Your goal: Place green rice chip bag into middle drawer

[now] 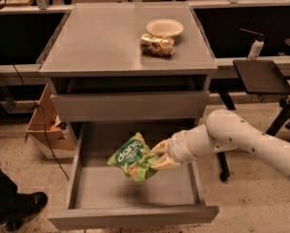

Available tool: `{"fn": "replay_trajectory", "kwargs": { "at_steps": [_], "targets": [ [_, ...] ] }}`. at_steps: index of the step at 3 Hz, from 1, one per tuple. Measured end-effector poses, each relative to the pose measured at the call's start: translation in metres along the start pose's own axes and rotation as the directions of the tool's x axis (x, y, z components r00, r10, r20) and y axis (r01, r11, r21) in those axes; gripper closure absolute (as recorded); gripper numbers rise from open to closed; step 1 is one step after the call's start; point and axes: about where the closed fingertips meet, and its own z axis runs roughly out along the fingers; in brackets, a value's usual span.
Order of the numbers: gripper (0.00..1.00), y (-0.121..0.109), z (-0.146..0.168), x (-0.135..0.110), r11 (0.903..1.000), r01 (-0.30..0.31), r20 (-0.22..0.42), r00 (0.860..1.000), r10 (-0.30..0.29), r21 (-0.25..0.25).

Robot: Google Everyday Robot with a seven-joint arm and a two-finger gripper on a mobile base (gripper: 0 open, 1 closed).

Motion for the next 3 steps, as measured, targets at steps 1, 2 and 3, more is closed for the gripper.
{"fn": "replay_trajectory", "kwargs": {
  "at_steps": [1,2,3],
  "targets": [
    [1.00,0.004,0.023,0.041,1.0000,-0.002,-0.015,1.000,0.002,-0.001],
    [1.00,0.006,0.042,0.077,0.9999,-0.009,-0.030,1.000,0.010,0.012],
    [1.00,0.003,0.057,0.104,0.9995,-0.020,-0.041,0.999,0.021,0.024]
  ]
}}
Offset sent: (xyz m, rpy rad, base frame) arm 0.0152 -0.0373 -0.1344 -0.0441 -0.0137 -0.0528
